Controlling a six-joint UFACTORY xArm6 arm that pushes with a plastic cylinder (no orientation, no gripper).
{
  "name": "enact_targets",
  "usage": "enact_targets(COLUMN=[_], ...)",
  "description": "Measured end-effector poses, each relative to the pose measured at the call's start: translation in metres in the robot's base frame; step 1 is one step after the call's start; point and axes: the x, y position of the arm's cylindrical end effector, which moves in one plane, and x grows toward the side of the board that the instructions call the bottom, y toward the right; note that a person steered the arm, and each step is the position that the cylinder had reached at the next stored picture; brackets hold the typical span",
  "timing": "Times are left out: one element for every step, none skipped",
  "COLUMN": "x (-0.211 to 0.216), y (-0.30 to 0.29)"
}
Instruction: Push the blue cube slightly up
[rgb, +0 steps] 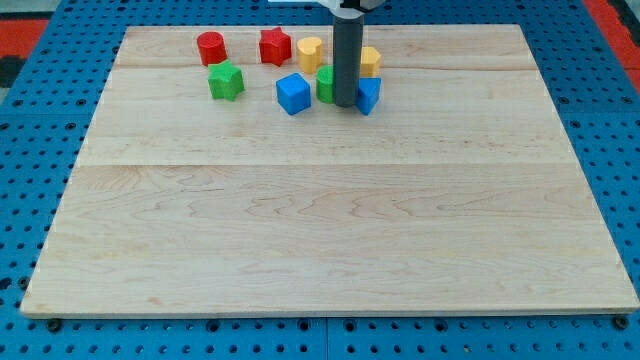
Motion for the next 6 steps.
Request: enact_targets(x=[0.007, 0.007, 0.005, 0.001, -0.006, -0.007], y=[0.019, 0.036, 0.041, 0.044, 0.046, 0.049])
